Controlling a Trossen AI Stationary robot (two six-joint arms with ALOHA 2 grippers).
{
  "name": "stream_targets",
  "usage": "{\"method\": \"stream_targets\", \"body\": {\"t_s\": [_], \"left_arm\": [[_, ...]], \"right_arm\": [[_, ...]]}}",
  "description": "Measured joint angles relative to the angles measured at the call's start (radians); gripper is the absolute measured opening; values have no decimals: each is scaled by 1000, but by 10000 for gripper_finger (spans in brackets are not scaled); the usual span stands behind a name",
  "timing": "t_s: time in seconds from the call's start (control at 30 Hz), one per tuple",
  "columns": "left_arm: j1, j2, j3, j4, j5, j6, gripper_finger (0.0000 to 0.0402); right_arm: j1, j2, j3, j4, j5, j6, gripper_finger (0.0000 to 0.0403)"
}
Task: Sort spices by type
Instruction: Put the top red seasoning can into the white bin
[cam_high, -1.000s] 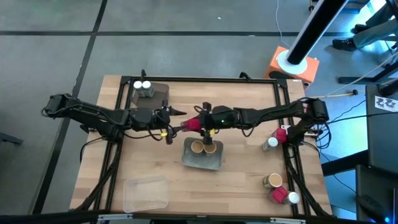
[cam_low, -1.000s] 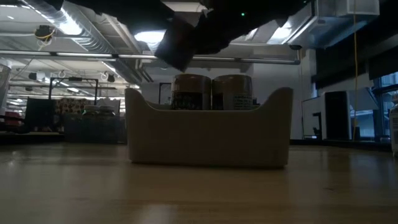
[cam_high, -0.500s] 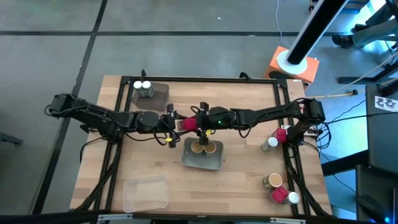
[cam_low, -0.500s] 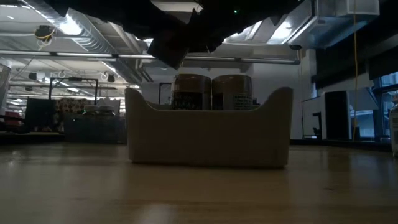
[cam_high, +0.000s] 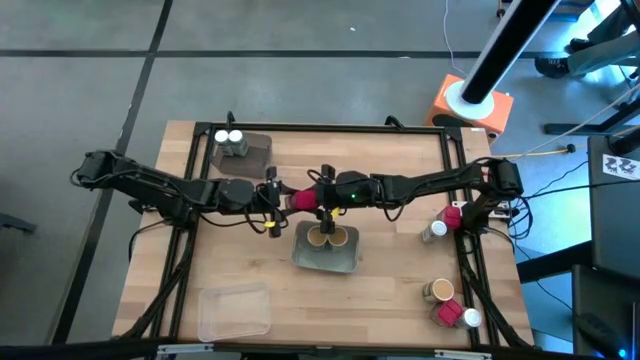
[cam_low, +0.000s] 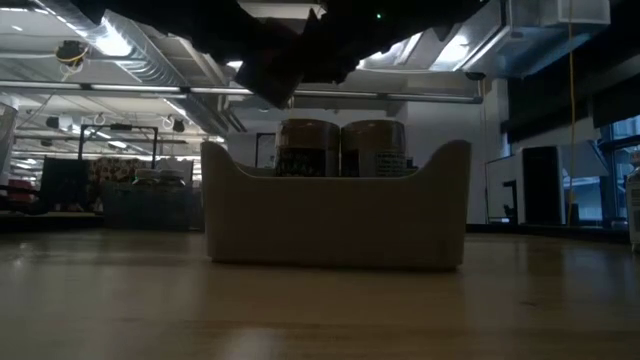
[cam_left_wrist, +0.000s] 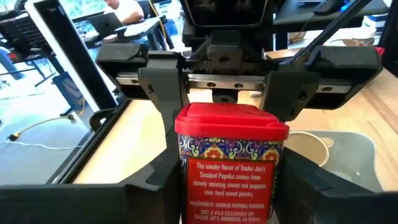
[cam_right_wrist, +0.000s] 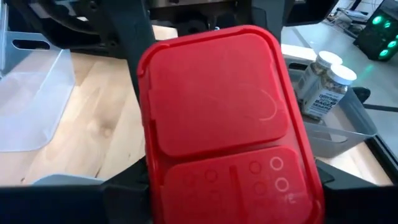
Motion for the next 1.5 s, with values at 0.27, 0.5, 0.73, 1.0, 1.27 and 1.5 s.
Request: {"method": "stream_targets", "body": {"t_s": [0.27, 0.5, 0.73, 1.0, 1.27, 1.5], "left_arm": [[-28, -49, 0, -49, 2, 5, 166], [-113, -177, 42, -220, -12, -60, 166], [-243, -242, 54, -334, 32, -182, 168], [-450, -238, 54, -376, -25, -383, 166], [-608, -186, 55, -396, -110, -523, 166], [-708, -84, 55, -463, -117, -656, 166]], "right_arm": [[0, -27, 0, -41, -31, -2, 275], [0, -145, 0, -223, -31, 0, 289], [0, -162, 0, -299, -31, 27, 289], [0, -161, 0, -290, -32, 46, 289], [0, -158, 0, -244, -33, 104, 289], [0, -119, -2, -172, -42, 184, 289]]}}
